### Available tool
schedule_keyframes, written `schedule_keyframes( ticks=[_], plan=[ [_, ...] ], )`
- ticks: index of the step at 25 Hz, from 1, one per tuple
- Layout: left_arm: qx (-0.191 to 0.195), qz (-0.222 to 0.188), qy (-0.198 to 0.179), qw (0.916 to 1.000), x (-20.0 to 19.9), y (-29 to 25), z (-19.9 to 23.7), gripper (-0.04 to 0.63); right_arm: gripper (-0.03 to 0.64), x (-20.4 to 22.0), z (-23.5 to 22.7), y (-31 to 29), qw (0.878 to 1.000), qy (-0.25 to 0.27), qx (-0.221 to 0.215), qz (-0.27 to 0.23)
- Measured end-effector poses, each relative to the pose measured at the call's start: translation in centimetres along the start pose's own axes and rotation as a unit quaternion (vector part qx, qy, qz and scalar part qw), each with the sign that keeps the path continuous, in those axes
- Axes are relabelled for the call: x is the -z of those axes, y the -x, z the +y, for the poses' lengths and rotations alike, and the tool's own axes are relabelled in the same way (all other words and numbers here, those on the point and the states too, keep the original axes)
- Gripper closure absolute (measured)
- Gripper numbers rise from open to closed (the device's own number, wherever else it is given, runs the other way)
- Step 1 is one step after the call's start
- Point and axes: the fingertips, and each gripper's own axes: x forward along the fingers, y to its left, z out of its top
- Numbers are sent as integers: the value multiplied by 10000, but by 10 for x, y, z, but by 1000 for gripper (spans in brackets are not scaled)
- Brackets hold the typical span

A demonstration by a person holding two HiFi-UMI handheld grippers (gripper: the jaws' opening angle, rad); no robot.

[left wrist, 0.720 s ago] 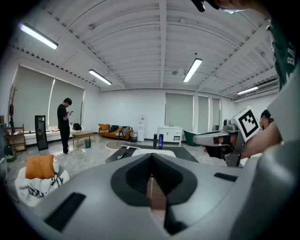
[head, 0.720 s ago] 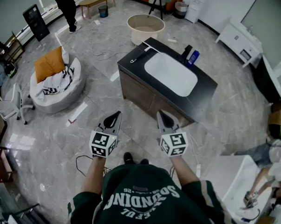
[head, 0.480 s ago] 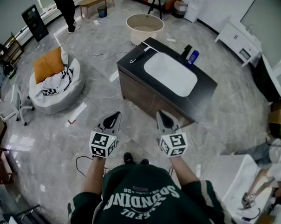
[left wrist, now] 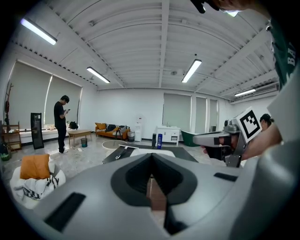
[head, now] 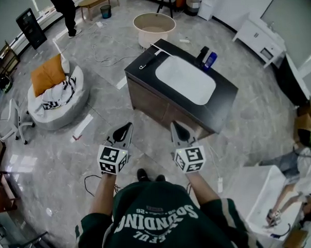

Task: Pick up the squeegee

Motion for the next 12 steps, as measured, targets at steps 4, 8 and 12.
schedule_keyframes(
  ticks=[4,8,12],
  plan=[
    [78,8,-4,10000,3,-3,9,594,617,2,3,-7,10000,-13,84,5],
    [190,30,-53,9998,6,-5,17,594,617,5,4,-13,9997,-36,238,29],
    [284,48,-132,9995,5,-8,24,594,617,5,8,-18,9996,-27,292,20]
  ],
)
